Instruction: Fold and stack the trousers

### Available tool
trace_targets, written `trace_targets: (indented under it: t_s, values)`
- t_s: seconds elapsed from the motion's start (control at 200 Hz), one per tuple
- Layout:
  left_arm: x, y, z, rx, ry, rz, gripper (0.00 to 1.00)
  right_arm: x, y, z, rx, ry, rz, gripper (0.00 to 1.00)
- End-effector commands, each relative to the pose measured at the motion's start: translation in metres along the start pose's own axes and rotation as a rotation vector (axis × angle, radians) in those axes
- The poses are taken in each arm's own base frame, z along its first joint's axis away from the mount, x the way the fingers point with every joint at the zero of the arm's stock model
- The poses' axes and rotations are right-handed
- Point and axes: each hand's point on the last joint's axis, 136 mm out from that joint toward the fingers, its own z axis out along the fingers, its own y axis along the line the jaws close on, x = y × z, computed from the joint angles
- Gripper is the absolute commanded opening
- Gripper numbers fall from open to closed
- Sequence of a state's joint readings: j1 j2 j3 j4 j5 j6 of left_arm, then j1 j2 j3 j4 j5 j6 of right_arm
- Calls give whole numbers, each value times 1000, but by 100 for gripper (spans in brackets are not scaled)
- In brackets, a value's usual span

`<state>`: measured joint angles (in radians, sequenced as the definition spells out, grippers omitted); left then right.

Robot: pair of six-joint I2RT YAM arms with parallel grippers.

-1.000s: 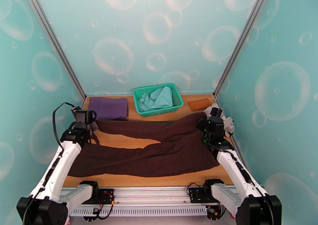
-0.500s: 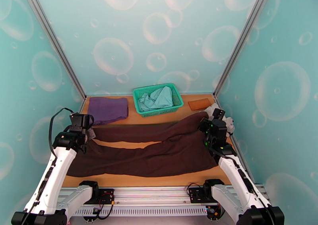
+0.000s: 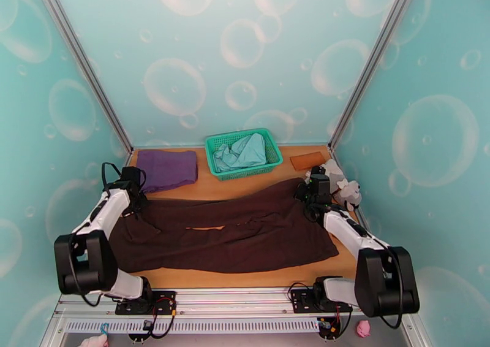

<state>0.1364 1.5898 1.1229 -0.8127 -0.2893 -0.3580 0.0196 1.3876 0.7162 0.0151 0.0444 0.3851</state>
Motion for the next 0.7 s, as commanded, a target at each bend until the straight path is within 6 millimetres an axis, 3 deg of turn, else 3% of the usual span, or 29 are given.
trace_targets:
  t_s: [0.0, 0.095, 0.185, 0.27, 0.34, 0.445, 0.505, 0.57, 0.695]
  values:
    - [-51, -15, 8, 46, -84, -20, 10, -27, 14, 17, -48, -67, 36, 0]
    - [-67, -16, 26, 66, -52, -42, 22, -23, 15, 35, -41, -23, 27, 0]
    - [-90, -11, 24, 46, -108, -21, 27, -27, 19, 40, -52, -33, 28, 0]
    - [-101, -9, 9, 59, -177, -18, 54, -35, 20, 36, -55, -74, 16, 0]
    - [-105, -10, -10, 72, -237, -6, 61, -42, 20, 26, -49, -118, 9, 45]
    - [-97, -15, -44, 55, -321, 31, 70, -62, 33, -5, -63, -251, -8, 89]
    - [-82, -23, -53, 40, -310, 67, 71, -70, 42, -26, -49, -305, -40, 98]
    - [-62, -34, -60, 8, -283, 125, 71, -80, 54, -52, -34, -360, -59, 99]
    - [-40, -42, -63, -60, -288, 155, 72, -68, 81, -85, -93, -341, -71, 99]
